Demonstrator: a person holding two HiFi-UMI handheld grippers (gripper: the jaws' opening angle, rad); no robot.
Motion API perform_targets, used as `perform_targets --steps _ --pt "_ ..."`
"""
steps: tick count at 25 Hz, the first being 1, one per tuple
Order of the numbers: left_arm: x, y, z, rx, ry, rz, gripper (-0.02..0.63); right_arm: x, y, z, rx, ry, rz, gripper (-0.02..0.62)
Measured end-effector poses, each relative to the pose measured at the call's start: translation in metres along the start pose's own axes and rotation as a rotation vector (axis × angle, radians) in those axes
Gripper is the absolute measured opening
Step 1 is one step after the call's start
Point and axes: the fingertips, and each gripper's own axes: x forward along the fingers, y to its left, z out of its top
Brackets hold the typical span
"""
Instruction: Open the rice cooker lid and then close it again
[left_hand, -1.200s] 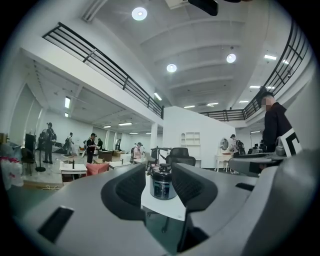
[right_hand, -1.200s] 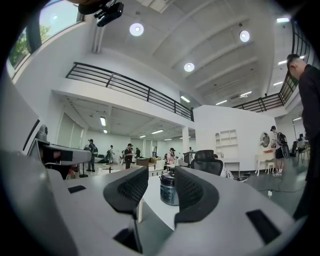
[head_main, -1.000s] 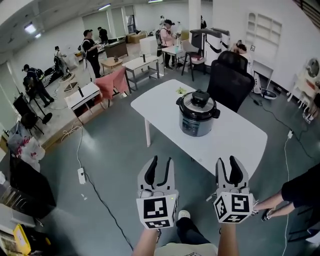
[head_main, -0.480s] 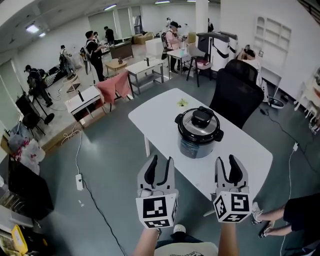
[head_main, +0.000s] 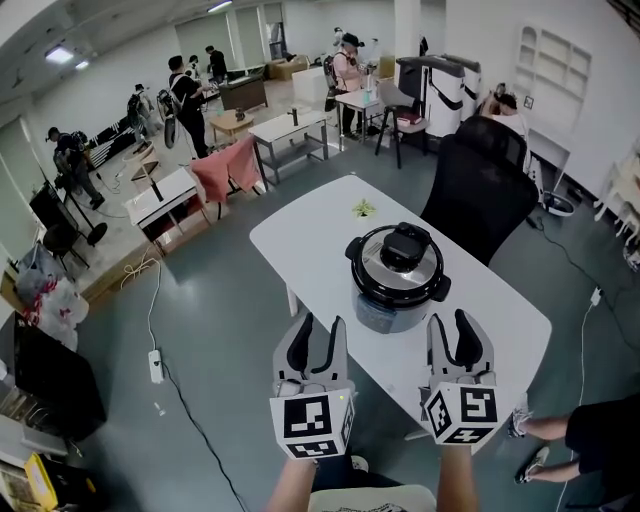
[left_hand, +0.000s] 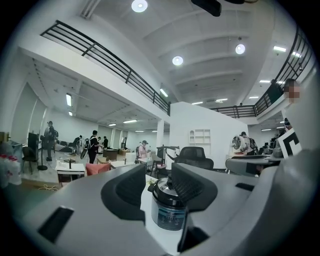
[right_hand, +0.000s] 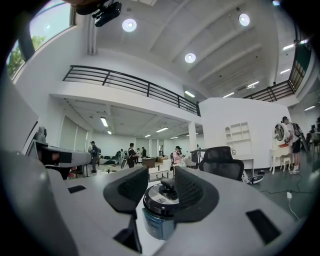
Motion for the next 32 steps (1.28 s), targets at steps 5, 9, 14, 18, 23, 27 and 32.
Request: perform_targets --steps 5,9,14,18,23,27,32 --pt "0.045 0.015 -0.004 -0.006 0.012 -0.010 0.158 0.045 -0.003 -0.008 0.004 0.016 -0.004 0.179" --pt "0.087 0.025 -0.008 -0.011 0.020 -0.033 0.158 0.086 -0.010 -0.013 0.003 0.024 -0.019 0.179" --pt "0.155 0.040 -0.009 -0.015 0.024 -0.079 0.158 0.147 -0.020 -0.018 0.014 0.028 -0.059 0.179" --pt "0.207 0.047 -0.013 -0.018 0.033 -0.131 0.158 0.190 -0.029 -0.026 0.000 0.048 -0.101 0.179" --pt "0.271 0.062 -0.012 -0.021 0.048 -0.201 0.158 0.244 -0.034 -0.029 0.010 0.066 -0.158 0.179" --pt "0.319 0.065 -0.011 -0.028 0.060 -0.258 0.158 0.280 -0.046 -0.032 0.014 0.083 -0.201 0.179" --pt "0.364 0.062 -0.021 -0.047 0.100 -0.339 0.158 0.309 -0.059 -0.043 0.033 0.109 -0.248 0.179"
